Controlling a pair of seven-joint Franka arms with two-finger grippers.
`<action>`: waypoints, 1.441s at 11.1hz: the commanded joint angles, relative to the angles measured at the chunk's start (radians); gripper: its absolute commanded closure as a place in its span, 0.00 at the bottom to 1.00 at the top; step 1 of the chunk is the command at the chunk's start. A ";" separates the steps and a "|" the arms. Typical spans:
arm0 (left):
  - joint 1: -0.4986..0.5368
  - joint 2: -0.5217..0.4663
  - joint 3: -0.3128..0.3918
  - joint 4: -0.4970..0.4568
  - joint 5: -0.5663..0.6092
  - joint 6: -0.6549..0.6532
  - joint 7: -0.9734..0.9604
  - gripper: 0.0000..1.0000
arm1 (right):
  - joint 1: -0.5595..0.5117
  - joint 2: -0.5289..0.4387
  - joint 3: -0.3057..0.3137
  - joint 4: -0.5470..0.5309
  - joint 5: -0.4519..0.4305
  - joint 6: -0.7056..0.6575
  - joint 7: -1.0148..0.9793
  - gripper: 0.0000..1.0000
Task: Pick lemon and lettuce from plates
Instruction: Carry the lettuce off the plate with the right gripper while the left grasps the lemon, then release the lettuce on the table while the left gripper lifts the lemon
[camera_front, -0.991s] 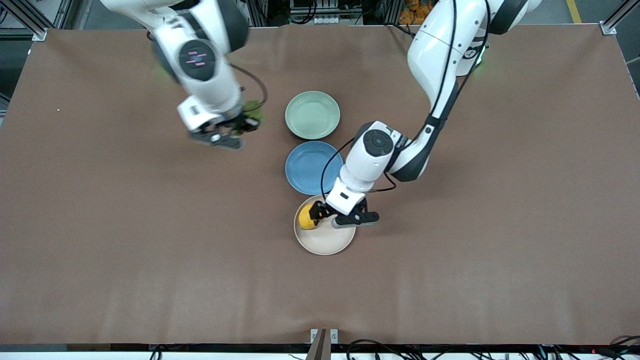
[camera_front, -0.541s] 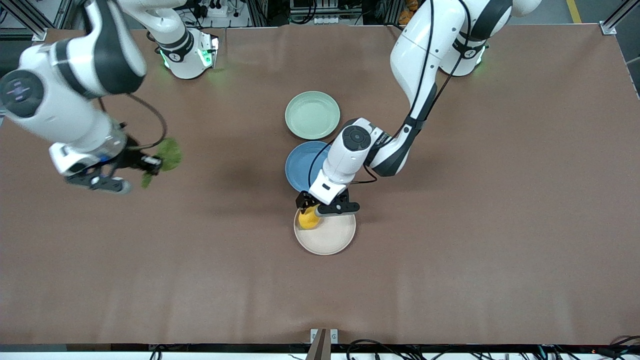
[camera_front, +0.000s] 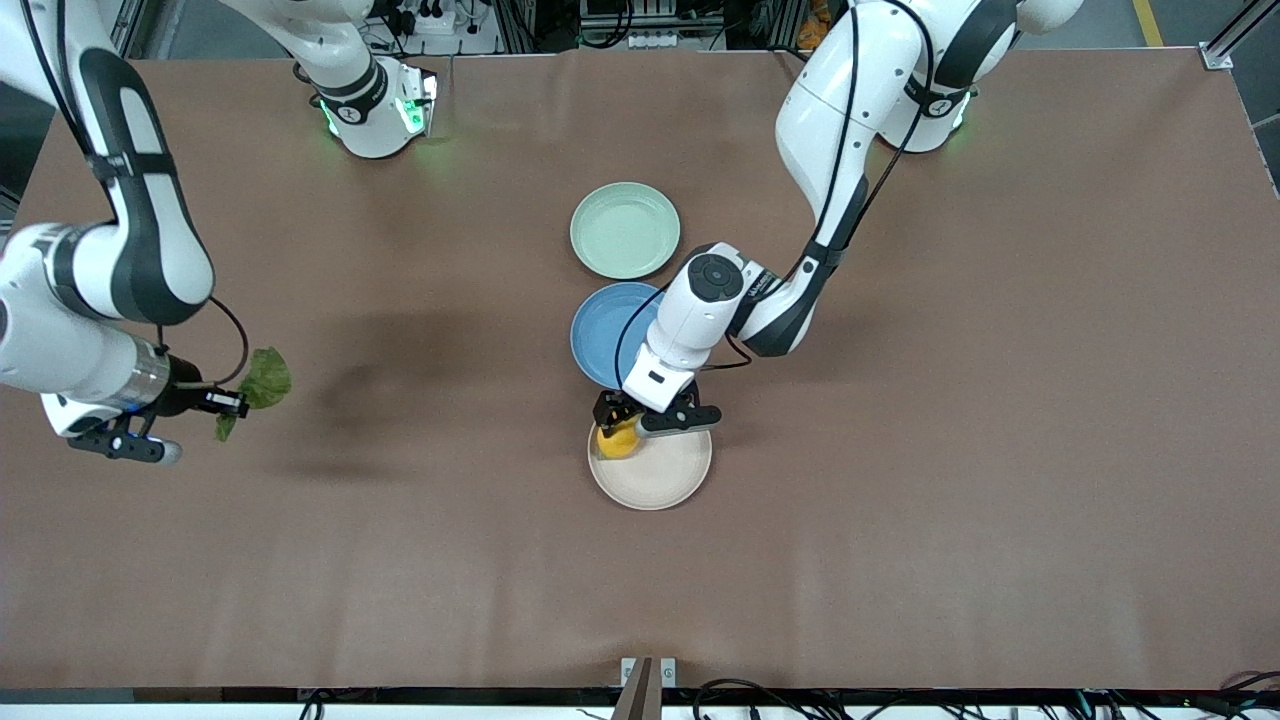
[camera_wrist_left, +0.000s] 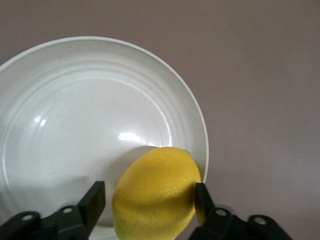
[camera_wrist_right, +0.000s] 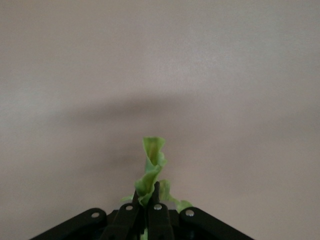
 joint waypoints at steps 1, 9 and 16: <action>-0.017 0.022 0.015 0.024 -0.014 0.013 -0.034 1.00 | -0.004 0.097 -0.009 -0.023 0.008 0.157 -0.009 1.00; 0.075 -0.183 0.009 0.013 -0.011 -0.403 0.053 1.00 | 0.002 0.153 -0.030 -0.020 0.020 0.248 -0.005 0.00; 0.275 -0.415 0.012 -0.177 0.030 -0.852 0.340 1.00 | 0.031 -0.073 -0.032 0.085 0.005 -0.148 -0.005 0.00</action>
